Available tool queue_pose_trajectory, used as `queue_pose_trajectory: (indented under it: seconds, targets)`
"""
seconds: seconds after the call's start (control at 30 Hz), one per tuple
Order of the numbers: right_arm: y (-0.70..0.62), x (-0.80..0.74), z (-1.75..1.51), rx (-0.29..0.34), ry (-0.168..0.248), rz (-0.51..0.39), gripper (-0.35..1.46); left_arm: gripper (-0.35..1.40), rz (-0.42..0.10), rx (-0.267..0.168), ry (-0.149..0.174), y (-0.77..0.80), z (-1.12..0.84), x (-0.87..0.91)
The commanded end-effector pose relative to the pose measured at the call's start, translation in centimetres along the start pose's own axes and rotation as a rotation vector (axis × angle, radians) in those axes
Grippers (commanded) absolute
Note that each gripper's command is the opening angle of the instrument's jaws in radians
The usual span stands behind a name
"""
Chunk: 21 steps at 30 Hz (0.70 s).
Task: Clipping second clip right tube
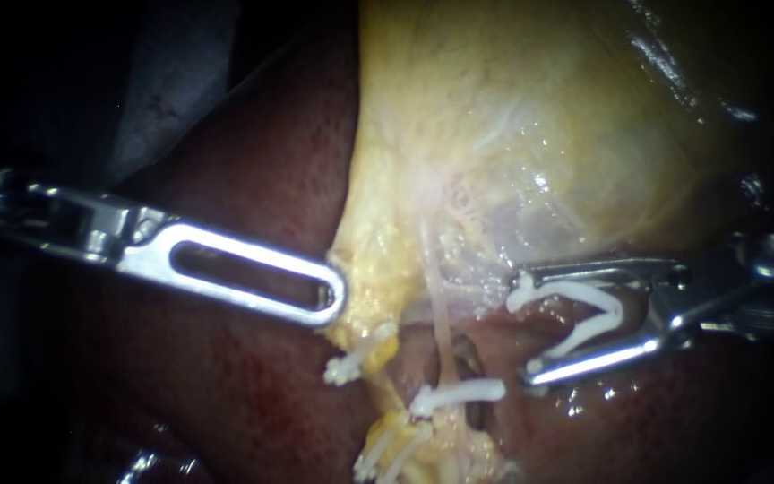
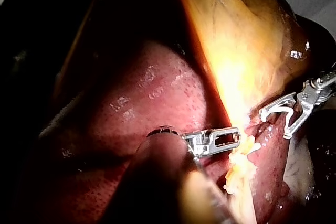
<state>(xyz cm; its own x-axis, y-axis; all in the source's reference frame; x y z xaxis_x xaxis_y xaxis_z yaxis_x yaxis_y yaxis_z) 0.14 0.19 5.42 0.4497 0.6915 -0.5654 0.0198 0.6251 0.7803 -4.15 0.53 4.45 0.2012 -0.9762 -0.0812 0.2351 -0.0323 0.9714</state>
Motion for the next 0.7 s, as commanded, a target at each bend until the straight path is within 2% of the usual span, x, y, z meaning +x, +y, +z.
queue_pose_trajectory:
  seconds: [0.03,0.33,0.7]
  targets:
    - [0.0,-0.02,0.03,0.006,-0.005,0.006,0.59,-0.35,-0.001,-0.001,0.0,-0.02,0.0,0.01]
    - [0.02,-0.27,0.31,0.019,-0.017,0.036,0.58,-0.35,-0.004,-0.001,-0.002,-0.09,0.0,0.03]
    - [0.15,-0.37,0.46,0.022,-0.023,0.028,0.57,-0.35,-0.005,0.0,-0.002,-0.13,-0.01,0.05]
